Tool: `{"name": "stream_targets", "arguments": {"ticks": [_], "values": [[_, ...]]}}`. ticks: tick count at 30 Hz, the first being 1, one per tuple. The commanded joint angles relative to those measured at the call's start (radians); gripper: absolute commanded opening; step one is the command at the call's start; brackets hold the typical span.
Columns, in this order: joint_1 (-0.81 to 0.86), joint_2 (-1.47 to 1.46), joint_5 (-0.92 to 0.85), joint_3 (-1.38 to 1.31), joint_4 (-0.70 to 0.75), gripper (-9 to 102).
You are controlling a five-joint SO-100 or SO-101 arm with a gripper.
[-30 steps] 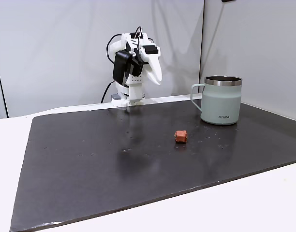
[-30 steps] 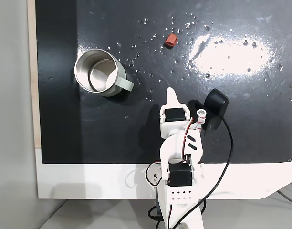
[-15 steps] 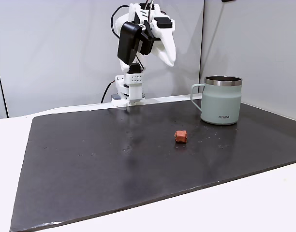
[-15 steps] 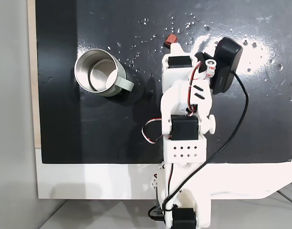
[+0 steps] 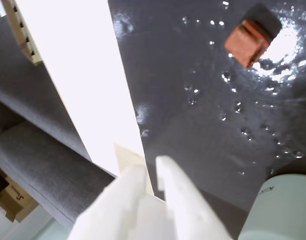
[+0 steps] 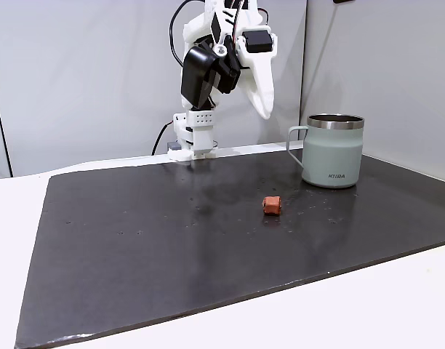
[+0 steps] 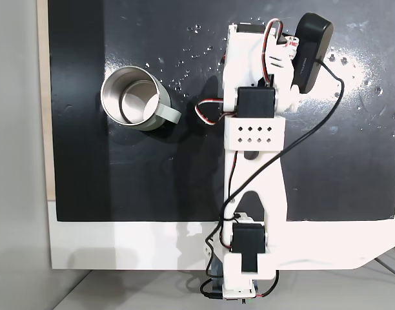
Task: Grasp a cube and put it in the cup.
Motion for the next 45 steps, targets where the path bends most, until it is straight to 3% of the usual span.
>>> {"name": "stream_targets", "arguments": {"ticks": [1, 19, 28, 39, 45], "values": [[0.009, -0.083, 0.043, -0.189, 0.077, 0], [-0.011, -0.604, 0.221, -0.867, 0.511, 0], [-0.018, -0.684, 0.236, -0.891, 0.505, 2], [-0.014, -0.816, 0.224, -0.968, 0.552, 29], [-0.012, -0.831, 0.227, -0.982, 0.566, 32]]}}
